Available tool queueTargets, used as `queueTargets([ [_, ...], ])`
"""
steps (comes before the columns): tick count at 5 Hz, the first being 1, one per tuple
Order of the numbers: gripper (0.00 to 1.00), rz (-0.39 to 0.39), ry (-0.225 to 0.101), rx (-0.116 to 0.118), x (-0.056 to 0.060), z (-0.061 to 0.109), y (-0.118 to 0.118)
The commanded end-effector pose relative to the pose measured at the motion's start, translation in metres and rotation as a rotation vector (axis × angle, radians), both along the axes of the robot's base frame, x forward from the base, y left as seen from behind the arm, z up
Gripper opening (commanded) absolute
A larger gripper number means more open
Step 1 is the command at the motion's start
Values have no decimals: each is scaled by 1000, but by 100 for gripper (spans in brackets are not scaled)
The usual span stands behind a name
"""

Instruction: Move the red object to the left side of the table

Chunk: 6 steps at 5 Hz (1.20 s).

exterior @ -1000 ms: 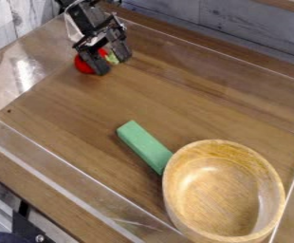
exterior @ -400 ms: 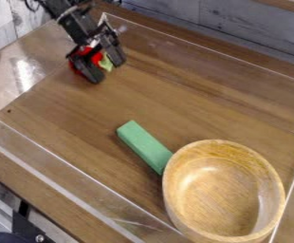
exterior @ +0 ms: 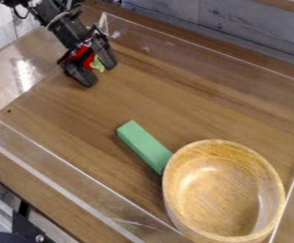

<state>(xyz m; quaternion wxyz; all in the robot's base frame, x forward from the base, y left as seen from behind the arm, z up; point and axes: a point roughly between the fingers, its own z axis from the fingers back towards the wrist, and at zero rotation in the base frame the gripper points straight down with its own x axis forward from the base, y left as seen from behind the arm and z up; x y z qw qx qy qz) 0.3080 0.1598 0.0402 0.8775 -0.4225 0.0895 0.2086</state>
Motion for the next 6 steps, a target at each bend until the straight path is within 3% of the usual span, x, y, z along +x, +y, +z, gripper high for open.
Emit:
queueTargets([
  [1, 100, -11, -25, 2, -6, 6, 9],
  [2, 100, -34, -17, -23, -12, 0, 11],
  [5, 100, 79, 13, -71, -6, 17, 2],
  [6, 0, 102, 26, -94, -4, 22, -2],
])
